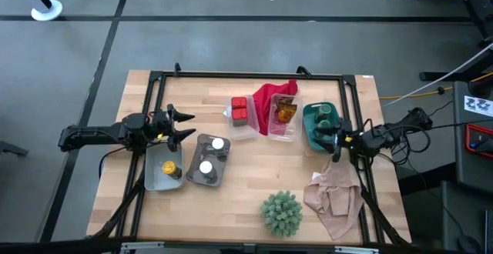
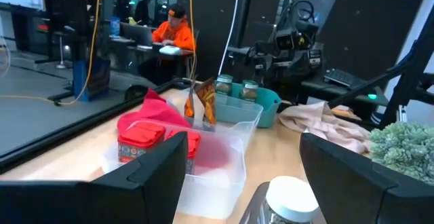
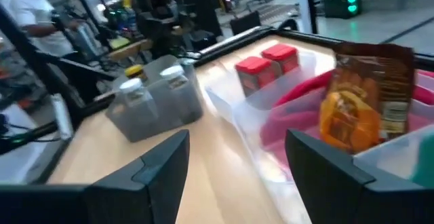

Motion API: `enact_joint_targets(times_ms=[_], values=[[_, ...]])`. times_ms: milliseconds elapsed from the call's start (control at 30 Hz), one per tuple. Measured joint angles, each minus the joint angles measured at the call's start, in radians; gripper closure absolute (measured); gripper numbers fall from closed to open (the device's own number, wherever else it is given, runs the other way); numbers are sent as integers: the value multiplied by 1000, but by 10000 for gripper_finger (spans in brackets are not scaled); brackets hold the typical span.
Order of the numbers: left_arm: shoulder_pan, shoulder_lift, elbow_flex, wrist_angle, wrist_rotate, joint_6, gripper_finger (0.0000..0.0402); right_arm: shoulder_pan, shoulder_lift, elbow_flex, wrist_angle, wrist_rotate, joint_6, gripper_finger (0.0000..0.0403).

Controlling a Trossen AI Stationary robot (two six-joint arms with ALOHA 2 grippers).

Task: Sort spices by type
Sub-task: Return to Home Position

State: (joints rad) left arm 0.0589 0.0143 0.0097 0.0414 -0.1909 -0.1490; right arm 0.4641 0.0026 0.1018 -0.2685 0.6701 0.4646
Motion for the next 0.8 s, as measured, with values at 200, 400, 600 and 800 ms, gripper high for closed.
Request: enact_joint_targets(times_ms=[200,400,600,800], values=[[0,1,0,-1,2,-1,134,0,1,-10,68,-103,-133,160],[0,1,0,-1,2,-3,134,0,-1,-20,161,-222,-240,160],[0,1,0,-2,4,-4,134,-4,6,-91,348,-244,-333,160],[0,1,0,-2,4,-4,134,-100,9,-91,345,-310,-330,160]])
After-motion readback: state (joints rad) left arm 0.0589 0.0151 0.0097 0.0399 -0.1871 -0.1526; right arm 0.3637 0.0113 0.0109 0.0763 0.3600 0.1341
